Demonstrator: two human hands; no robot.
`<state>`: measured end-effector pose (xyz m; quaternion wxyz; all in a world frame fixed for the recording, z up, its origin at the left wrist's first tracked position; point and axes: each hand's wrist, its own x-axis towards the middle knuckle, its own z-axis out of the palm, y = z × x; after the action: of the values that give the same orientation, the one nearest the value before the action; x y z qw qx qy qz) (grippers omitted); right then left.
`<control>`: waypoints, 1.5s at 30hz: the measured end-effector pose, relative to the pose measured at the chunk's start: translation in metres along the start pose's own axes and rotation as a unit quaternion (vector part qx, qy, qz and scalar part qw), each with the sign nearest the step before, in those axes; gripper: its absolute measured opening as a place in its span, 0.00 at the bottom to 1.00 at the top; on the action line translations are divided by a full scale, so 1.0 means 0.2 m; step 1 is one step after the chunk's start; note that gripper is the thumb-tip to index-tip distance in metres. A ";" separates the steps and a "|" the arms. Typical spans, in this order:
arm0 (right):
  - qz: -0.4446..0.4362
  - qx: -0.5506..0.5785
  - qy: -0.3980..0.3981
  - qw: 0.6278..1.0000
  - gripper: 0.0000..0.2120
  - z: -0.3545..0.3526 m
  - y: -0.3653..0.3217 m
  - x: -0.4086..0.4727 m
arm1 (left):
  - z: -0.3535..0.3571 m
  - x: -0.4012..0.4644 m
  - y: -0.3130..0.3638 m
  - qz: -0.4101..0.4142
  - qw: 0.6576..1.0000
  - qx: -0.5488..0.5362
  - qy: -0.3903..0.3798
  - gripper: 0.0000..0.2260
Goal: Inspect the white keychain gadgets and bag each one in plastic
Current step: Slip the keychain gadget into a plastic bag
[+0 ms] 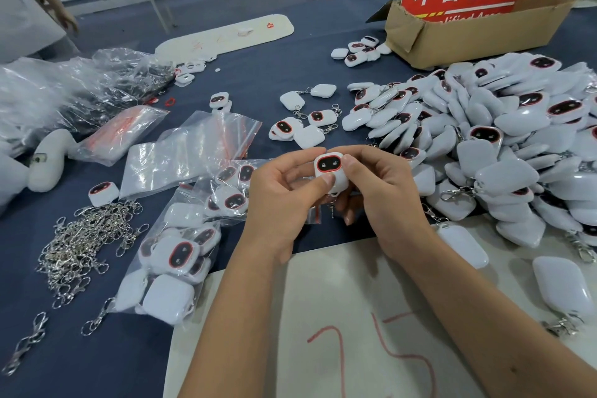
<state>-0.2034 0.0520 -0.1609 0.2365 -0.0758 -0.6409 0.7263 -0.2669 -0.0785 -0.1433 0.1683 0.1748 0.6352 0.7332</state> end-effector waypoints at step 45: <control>-0.023 -0.029 0.020 0.999 0.06 0.01 -0.01 -0.01 | 0.01 0.00 0.00 0.100 0.988 0.110 0.037 0.15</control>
<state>-0.2014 0.0499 -0.1594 0.2633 -0.0825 -0.6583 0.7004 -0.2652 -0.0762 -0.1429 0.0506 0.2277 0.6969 0.6781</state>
